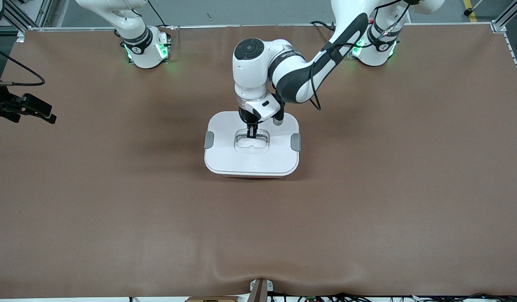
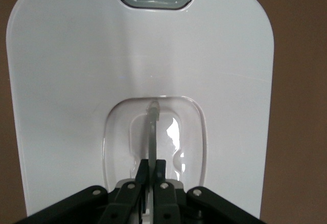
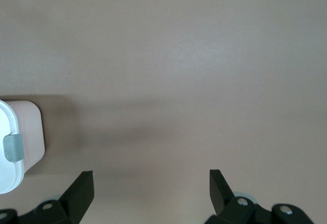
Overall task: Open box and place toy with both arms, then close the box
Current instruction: 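Lower the white lid onto the container with the left gripper and press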
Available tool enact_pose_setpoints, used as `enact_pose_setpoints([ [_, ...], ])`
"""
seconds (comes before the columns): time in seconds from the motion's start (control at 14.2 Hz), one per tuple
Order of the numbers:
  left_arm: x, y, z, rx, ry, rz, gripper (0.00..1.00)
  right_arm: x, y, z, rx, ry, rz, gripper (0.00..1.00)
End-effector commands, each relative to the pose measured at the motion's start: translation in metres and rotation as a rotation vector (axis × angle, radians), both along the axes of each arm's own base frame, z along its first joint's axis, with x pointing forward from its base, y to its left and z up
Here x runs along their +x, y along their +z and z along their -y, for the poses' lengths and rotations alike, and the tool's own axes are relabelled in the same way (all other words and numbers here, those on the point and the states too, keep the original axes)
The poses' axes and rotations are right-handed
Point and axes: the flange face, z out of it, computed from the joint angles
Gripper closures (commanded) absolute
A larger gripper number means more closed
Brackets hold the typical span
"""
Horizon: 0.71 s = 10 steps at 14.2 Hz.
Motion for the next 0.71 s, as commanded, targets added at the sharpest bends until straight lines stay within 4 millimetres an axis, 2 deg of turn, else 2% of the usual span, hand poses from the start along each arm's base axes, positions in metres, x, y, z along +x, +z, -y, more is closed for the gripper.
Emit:
enact_pose_setpoints([
  [0.0, -0.003, -0.004, -0.004, 0.012, 0.009, 0.018, 1.00, -0.001, 0.002, 0.000, 0.016, -0.010, 0.004, 0.00],
  [0.21, -0.003, -0.010, -0.005, 0.018, 0.010, 0.011, 1.00, -0.001, 0.002, 0.003, 0.014, -0.014, 0.008, 0.00],
  [0.42, 0.002, -0.003, -0.006, 0.008, 0.018, 0.015, 1.00, -0.002, 0.002, 0.002, 0.013, -0.011, 0.000, 0.00],
  [0.49, 0.003, 0.003, -0.006, 0.007, 0.009, 0.022, 0.72, -0.003, 0.004, 0.002, 0.013, -0.011, 0.002, 0.00],
  [0.63, 0.006, 0.017, -0.008, 0.000, 0.007, 0.040, 0.05, -0.004, 0.004, 0.001, 0.014, -0.018, -0.003, 0.00],
])
